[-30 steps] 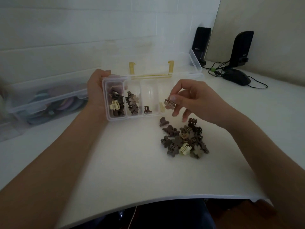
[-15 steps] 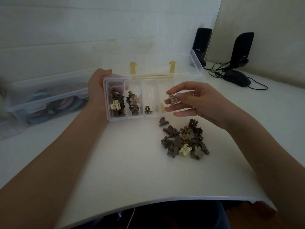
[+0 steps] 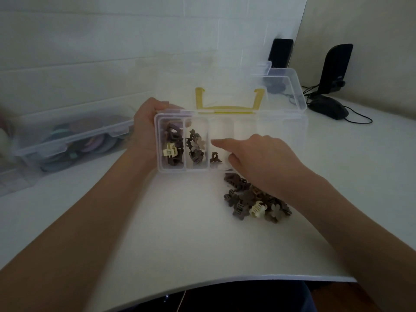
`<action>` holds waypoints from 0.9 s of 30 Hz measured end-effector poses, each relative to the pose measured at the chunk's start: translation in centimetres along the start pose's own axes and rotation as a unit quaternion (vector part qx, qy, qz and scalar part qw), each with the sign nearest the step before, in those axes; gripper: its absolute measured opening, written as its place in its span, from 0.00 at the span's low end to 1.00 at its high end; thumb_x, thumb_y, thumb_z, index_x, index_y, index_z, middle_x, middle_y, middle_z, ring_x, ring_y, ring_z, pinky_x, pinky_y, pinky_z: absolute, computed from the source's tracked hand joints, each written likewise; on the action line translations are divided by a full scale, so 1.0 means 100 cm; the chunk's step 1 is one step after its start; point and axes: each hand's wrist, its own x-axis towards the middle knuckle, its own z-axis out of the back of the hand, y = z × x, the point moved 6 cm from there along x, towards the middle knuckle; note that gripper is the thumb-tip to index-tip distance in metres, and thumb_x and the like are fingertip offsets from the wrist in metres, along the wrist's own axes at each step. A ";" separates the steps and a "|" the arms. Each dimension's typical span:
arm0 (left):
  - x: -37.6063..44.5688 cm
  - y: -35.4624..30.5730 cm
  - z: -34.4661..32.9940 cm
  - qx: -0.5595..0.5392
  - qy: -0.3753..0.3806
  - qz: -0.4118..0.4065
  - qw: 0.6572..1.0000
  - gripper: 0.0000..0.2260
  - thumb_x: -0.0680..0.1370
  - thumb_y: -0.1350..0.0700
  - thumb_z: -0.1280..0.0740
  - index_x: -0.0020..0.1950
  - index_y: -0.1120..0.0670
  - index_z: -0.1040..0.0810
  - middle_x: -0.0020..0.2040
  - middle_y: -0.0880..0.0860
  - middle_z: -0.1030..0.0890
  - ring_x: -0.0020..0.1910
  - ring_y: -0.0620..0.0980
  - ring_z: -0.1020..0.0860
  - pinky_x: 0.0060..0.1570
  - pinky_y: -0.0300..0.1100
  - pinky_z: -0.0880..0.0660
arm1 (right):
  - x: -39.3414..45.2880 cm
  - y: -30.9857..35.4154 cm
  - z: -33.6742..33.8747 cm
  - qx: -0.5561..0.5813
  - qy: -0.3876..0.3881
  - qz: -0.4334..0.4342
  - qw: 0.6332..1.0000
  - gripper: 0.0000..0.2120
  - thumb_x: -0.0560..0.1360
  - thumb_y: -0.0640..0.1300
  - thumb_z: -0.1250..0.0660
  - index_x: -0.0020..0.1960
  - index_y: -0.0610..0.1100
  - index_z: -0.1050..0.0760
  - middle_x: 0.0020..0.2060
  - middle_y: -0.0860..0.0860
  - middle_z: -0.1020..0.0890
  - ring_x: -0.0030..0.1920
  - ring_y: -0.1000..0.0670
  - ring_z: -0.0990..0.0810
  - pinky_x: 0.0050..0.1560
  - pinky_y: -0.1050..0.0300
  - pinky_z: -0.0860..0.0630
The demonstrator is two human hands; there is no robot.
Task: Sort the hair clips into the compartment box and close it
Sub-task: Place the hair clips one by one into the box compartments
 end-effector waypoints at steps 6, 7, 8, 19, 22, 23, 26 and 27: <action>0.000 0.002 0.002 0.013 -0.022 0.001 1.000 0.07 0.61 0.51 0.38 0.30 0.54 0.31 0.28 0.50 0.31 0.28 0.49 0.33 0.34 0.41 0.37 | -0.002 -0.003 -0.002 0.000 0.011 -0.002 1.000 0.17 0.81 0.44 0.49 0.66 0.57 0.32 0.39 0.49 0.25 0.36 0.47 0.27 0.36 0.56 0.34; 0.001 0.002 0.003 0.014 -0.023 0.003 1.000 0.06 0.61 0.51 0.38 0.29 0.54 0.29 0.27 0.50 0.30 0.28 0.49 0.32 0.34 0.41 0.36 | -0.002 -0.004 -0.001 0.023 0.011 -0.003 1.000 0.17 0.81 0.45 0.49 0.65 0.58 0.32 0.38 0.50 0.24 0.36 0.47 0.27 0.34 0.56 0.35; 0.001 0.001 0.003 0.016 -0.022 0.001 1.000 0.06 0.61 0.51 0.38 0.28 0.53 0.28 0.27 0.50 0.30 0.28 0.48 0.32 0.34 0.41 0.36 | -0.002 -0.005 -0.001 0.042 0.010 -0.003 0.999 0.16 0.80 0.45 0.48 0.64 0.58 0.30 0.36 0.50 0.25 0.34 0.48 0.27 0.33 0.56 0.36; 0.003 0.003 0.002 -0.013 0.005 0.013 1.000 0.09 0.60 0.49 0.36 0.27 0.50 0.35 0.25 0.48 0.35 0.24 0.46 0.35 0.30 0.36 0.35 | -0.002 -0.029 0.014 0.234 -0.114 -0.005 0.966 0.12 0.80 0.45 0.42 0.59 0.57 0.27 0.30 0.55 0.20 0.30 0.56 0.20 0.38 0.53 0.21; 0.002 0.001 0.001 -0.007 0.002 0.022 1.000 0.10 0.63 0.49 0.38 0.24 0.50 0.33 0.24 0.48 0.34 0.23 0.47 0.34 0.29 0.35 0.34 | -0.002 -0.039 0.022 0.296 -0.170 -0.012 0.940 0.11 0.80 0.45 0.40 0.59 0.55 0.27 0.34 0.55 0.20 0.32 0.57 0.21 0.36 0.57 0.22; 0.002 0.001 0.003 -0.008 -0.007 0.026 1.000 0.10 0.63 0.49 0.38 0.24 0.51 0.32 0.24 0.49 0.32 0.23 0.47 0.33 0.29 0.35 0.33 | -0.003 -0.041 0.024 0.315 -0.184 -0.013 0.931 0.10 0.80 0.43 0.39 0.59 0.53 0.27 0.35 0.54 0.20 0.33 0.60 0.21 0.34 0.64 0.24; 0.003 0.002 0.009 -0.005 -0.036 0.042 0.998 0.14 0.72 0.50 0.40 0.28 0.53 0.31 0.25 0.50 0.31 0.24 0.48 0.31 0.28 0.33 0.30 | -0.006 -0.049 0.031 0.358 -0.234 -0.022 0.904 0.09 0.79 0.40 0.37 0.57 0.48 0.25 0.36 0.53 0.20 0.36 0.62 0.21 0.29 0.69 0.27; 0.003 0.001 0.011 -0.013 -0.043 0.046 0.998 0.15 0.75 0.49 0.42 0.30 0.53 0.32 0.25 0.50 0.31 0.23 0.48 0.31 0.28 0.32 0.30 | -0.007 -0.053 0.033 0.368 -0.253 -0.032 0.894 0.07 0.78 0.39 0.37 0.55 0.47 0.25 0.36 0.53 0.20 0.35 0.62 0.22 0.28 0.68 0.26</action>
